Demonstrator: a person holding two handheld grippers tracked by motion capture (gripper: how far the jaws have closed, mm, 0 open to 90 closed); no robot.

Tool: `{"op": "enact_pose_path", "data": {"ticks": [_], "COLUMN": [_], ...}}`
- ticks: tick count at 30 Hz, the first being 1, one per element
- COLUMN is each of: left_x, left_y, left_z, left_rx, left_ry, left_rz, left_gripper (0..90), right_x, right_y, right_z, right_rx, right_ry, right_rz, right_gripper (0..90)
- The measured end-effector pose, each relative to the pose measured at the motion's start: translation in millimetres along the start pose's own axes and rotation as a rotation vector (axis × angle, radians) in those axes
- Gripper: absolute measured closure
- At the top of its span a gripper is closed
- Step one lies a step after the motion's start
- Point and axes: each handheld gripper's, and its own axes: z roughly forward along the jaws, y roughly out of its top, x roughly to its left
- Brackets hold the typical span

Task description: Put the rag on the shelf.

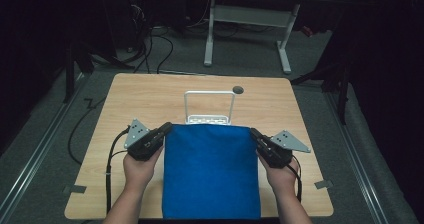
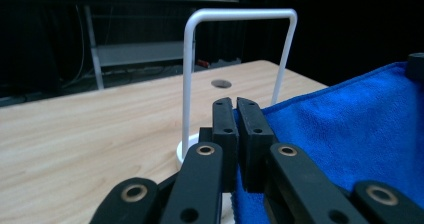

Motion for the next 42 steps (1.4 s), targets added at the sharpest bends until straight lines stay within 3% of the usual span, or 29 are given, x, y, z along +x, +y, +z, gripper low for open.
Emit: {"op": "enact_pose_path", "data": {"ticks": [4, 16, 25, 33, 36, 40, 42], "left_x": [-4.5, -16.2, -9.7, -7.2, -5.8, 5.4, 9.3], "left_y": [9.0, 49.6, 80.4, 99.1, 101.5, 106.5, 111.1], "left_z": [-6.4, -19.7, -24.1, -26.8, -26.0, -18.0, -13.3], "left_rx": [-0.032, -0.151, -0.203, -0.224, -0.227, -0.211, -0.197], "left_ry": [0.001, 0.005, 0.03, 0.047, 0.045, 0.035, 0.042], "left_rz": [0.022, 0.085, 0.098, 0.129, 0.126, 0.091, 0.102], "left_gripper": [87.7, 87.9, 88.0, 88.1, 88.1, 88.3, 88.2], "right_x": [1.4, 7.8, 5.5, 2.3, 1.3, -2.1, -6.4], "right_y": [9.6, 50.7, 82.5, 98.4, 99.2, 100.9, 102.8], "right_z": [-8.5, -31.2, -33.7, -34.9, -34.6, -32.4, -30.4], "right_rx": [-0.039, -0.178, -0.232, -0.26, -0.263, -0.255, -0.249], "right_ry": [0.001, -0.02, -0.029, -0.043, -0.046, -0.05, -0.053], "right_rz": [0.001, -0.056, -0.08, -0.089, -0.085, -0.077, -0.066], "right_gripper": [88.9, 89.1, 89.1, 89.0, 89.1, 89.1, 89.1]}}
